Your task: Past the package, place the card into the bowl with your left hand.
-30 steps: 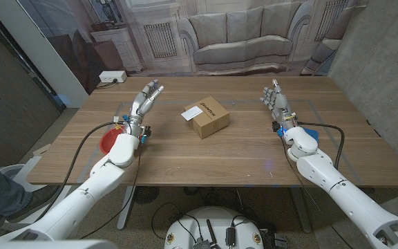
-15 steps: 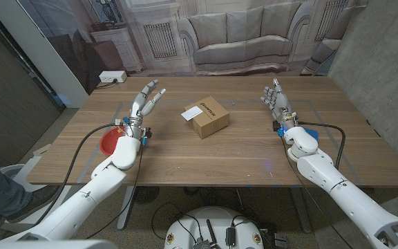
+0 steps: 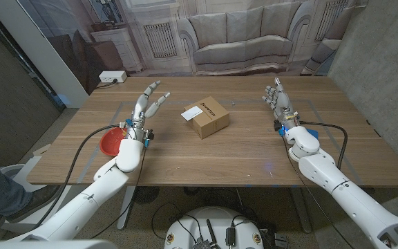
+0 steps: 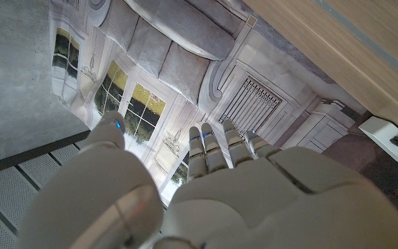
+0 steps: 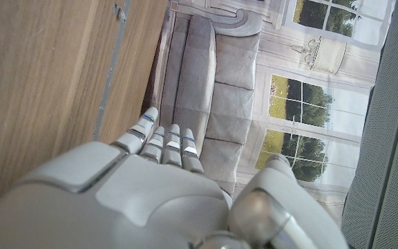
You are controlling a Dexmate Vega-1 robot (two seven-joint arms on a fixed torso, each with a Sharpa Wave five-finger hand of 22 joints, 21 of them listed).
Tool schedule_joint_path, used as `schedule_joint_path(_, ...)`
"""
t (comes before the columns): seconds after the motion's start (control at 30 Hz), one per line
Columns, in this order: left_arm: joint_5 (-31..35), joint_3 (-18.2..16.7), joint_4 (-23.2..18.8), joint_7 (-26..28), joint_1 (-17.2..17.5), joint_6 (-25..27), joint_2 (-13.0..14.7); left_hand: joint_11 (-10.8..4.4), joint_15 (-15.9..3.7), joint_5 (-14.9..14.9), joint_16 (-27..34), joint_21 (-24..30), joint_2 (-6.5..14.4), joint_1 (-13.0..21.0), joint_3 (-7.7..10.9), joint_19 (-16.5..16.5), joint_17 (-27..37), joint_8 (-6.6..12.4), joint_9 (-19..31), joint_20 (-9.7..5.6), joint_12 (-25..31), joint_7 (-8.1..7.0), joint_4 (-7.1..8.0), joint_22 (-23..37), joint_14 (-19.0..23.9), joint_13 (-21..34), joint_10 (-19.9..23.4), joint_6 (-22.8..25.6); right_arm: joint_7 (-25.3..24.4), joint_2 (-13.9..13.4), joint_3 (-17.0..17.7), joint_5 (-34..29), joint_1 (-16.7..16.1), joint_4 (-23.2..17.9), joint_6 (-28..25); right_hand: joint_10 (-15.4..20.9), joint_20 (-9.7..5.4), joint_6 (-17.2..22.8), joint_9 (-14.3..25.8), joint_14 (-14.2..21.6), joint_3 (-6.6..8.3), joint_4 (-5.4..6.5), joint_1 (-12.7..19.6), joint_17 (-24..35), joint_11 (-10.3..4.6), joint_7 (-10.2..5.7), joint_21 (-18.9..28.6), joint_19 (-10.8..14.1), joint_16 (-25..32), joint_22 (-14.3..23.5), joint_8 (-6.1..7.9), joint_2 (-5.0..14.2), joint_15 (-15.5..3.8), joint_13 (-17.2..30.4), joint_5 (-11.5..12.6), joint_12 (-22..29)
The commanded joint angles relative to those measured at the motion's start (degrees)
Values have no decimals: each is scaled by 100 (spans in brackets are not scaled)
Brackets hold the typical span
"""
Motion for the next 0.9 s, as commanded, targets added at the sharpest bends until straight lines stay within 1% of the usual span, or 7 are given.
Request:
schedule_joint_path(0.03, 664, 41, -273, 501, 124, 331, 108, -6, -449, -10, -24, 31, -1, 103, 21, -33, -6, 5, 20, -186, 21, -31, -59, 22, 34, 8, 62, 66, 17, 11, -16, 1, 52, 11, -31, 31, -121, 45, 33, 34, 19, -21, 45, 20, 26, 26, -14, 42, -3, 20, 47, 21, 21, 29, -36, 31)
schedule_joint_path(0.43, 1274, 6, -769, 939, 359, 982, 321, -36, -486, -18, -17, 57, -35, 288, 57, 2, -8, -6, 21, -180, 6, -63, -172, 21, 76, 10, 129, 130, 52, 72, -39, 31, 105, 63, -10, 80, -115, 73, 34, 79, 19, -32, 60, 20, 11, 32, -30, 64, 11, 21, 55, 32, 24, 30, -45, 49)
schedule_joint_path(0.63, 1882, 69, -1076, 1286, 471, 1551, 417, -31, -495, -24, -16, 63, -53, 355, 68, 11, -8, -3, 22, -177, 4, -95, -207, 22, 97, 10, 170, 181, 81, 80, -32, 31, 104, 98, 48, 103, -115, 97, 34, 93, 20, -38, 71, 19, 16, 36, -38, 76, 14, 21, 62, 40, 24, 30, -50, 57)
schedule_joint_path(0.67, 1935, 85, -1107, 1315, 482, 1604, 436, -64, -502, -25, -15, 67, -61, 377, 70, 18, -8, -5, 23, -177, 0, -100, -218, 22, 105, 11, 177, 192, 74, 87, -27, 45, 101, 93, 43, 100, -112, 102, 34, 96, 20, -38, 72, 20, 14, 39, -39, 76, 14, 21, 64, 41, 25, 30, -50, 55)
schedule_joint_path(0.77, 2069, 123, -1190, 1393, 510, 1784, 472, -60, -512, -26, -10, 71, -72, 405, 73, 27, -8, 0, 23, -179, 8, -116, -231, 22, 127, 11, 218, 226, 84, 86, -25, 57, 101, 92, 40, 104, -113, 102, 34, 100, 21, -41, 76, 19, 15, 47, -42, 83, 15, 21, 62, 44, 19, 30, -52, 56)
schedule_joint_path(0.83, 2124, 146, -1225, 1433, 520, 1869, 496, -108, -527, -27, -9, 76, -86, 447, 78, 39, -8, -1, 24, -179, 9, -137, -249, 21, 142, 12, 253, 253, 95, 78, -29, 51, 105, 96, 40, 112, -114, 103, 34, 99, 21, -43, 79, 19, 15, 42, -45, 83, 13, 21, 62, 46, 21, 30, -53, 59)
schedule_joint_path(0.9, 2202, 170, -1265, 1486, 533, 1979, 515, -101, -539, -27, -5, 78, -92, 469, 81, 44, -8, -2, 24, -173, 4, -159, -258, 21, 159, 12, 256, 263, 103, 70, -30, 43, 107, 97, 48, 109, -115, 107, 34, 99, 21, -45, 82, 19, 9, 44, -48, 88, 12, 22, 63, 49, 23, 30, -55, 57)
